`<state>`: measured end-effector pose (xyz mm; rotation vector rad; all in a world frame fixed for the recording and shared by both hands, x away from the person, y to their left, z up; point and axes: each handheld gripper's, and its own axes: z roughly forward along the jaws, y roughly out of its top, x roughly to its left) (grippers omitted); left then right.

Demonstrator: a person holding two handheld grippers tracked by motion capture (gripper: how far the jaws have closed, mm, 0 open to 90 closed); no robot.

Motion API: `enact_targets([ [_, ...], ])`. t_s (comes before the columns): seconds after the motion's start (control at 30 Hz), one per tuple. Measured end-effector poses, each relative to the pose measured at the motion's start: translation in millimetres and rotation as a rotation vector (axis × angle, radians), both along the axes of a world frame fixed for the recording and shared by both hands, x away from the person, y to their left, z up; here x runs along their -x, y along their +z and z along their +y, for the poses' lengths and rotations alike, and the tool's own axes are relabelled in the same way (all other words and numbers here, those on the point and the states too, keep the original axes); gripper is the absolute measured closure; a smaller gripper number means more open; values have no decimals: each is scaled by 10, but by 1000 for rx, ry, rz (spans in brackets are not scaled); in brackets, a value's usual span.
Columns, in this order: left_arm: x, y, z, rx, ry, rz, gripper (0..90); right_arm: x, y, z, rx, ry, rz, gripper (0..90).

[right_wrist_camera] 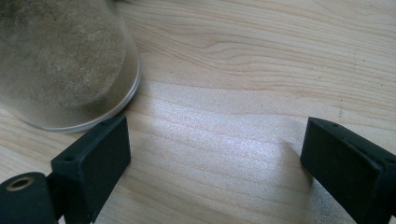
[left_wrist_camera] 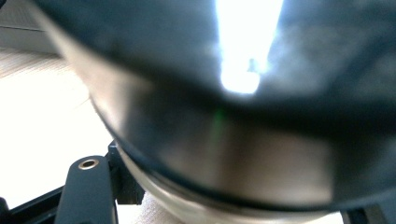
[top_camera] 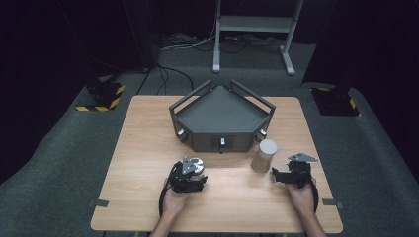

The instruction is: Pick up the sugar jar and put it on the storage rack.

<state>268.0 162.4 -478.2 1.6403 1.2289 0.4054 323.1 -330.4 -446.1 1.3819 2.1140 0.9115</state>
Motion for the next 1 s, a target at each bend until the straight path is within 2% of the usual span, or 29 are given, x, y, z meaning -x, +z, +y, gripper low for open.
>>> enact_targets([
  [0.37,-16,109,35,15,-32,-13,316,0,0,1,-1,-1,1,80],
  [0.87,-133,377,101,32,-70,-3,316,0,0,0,0,0,0,79],
  [1.0,-176,453,120,52,-83,-4,316,0,0,0,0,0,0,79],
])
